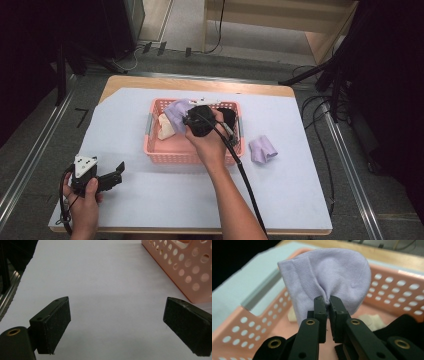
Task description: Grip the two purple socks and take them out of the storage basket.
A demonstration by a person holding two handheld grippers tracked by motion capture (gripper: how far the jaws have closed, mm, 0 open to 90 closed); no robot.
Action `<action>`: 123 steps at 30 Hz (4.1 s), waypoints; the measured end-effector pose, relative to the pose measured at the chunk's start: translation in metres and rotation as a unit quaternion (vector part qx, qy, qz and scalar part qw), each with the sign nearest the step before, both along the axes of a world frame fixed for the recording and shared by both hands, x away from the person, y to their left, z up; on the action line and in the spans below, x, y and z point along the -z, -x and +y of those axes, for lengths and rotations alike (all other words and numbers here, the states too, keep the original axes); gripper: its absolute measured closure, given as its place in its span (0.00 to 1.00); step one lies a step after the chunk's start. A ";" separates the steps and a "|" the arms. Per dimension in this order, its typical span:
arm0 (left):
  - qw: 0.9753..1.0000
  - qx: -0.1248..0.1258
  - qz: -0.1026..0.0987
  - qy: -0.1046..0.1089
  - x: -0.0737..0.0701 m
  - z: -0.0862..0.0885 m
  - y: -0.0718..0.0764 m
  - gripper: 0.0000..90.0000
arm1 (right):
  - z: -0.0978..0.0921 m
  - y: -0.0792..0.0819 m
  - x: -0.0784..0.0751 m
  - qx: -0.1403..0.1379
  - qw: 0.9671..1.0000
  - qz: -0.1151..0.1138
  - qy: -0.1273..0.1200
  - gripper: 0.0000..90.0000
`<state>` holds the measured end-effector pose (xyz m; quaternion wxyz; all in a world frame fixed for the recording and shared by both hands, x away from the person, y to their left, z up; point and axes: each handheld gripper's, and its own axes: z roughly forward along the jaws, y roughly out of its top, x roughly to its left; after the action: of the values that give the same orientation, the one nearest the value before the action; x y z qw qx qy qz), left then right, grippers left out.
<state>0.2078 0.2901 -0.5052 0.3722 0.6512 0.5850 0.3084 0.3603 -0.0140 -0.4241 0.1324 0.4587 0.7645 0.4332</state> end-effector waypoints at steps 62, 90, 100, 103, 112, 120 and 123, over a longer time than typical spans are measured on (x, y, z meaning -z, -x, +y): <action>1.000 0.000 -0.008 -0.010 0.000 -0.003 0.002 0.09 | -0.232 0.067 0.059 0.254 0.964 -0.052 -0.067 0.89; 1.000 0.002 -0.018 -0.010 0.000 -0.002 0.004 0.09 | -0.291 0.131 0.052 0.214 0.964 -0.133 -0.083 0.30; 1.000 0.003 -0.025 -0.010 0.000 -0.003 0.005 0.09 | -0.325 0.157 0.060 0.232 0.961 -0.130 -0.071 0.24; 0.999 0.008 -0.029 -0.012 0.000 -0.003 0.006 0.09 | -0.335 0.165 0.066 0.236 0.961 -0.124 -0.065 0.22; 0.999 0.009 -0.030 -0.011 -0.001 -0.003 0.007 0.09 | -0.353 0.176 0.083 0.269 0.955 -0.105 -0.067 0.21; 0.999 0.011 -0.032 -0.010 0.000 -0.003 0.007 0.09 | -0.344 0.172 0.103 0.279 0.954 -0.090 -0.062 0.24; 0.999 0.013 -0.030 -0.011 -0.001 -0.003 0.007 0.09 | -0.342 0.172 0.103 0.278 0.955 -0.089 -0.057 0.25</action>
<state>0.2009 0.2870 -0.5046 0.3861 0.6532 0.5617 0.3299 0.1885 -0.3562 -0.5276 0.2888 0.6194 0.5658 0.4613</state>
